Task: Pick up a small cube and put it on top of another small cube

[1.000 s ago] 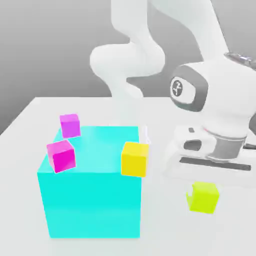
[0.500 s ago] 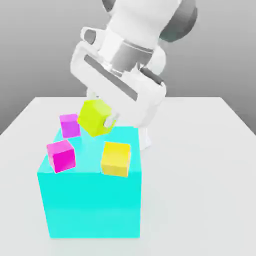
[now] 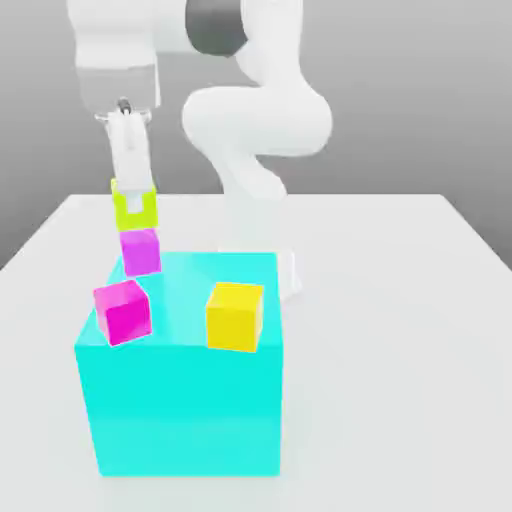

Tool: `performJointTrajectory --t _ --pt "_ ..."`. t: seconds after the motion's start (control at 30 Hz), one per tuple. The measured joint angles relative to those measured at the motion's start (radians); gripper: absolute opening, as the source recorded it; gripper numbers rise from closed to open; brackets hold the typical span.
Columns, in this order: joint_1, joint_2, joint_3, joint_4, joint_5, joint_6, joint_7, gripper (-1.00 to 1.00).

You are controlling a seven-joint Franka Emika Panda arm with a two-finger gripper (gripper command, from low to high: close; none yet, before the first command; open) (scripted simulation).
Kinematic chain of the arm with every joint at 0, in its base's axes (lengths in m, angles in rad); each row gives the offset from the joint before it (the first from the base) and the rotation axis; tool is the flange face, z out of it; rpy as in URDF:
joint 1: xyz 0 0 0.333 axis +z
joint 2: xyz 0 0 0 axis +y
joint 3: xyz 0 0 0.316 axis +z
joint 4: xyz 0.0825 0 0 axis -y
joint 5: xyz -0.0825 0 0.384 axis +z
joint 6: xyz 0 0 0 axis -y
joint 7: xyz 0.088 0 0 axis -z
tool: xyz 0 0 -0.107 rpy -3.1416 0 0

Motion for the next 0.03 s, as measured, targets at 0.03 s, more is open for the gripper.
performJointTrajectory --t 0.03 --pt "0.0 0.0 0.0 0.0 0.0 0.0 0.0 1.0"
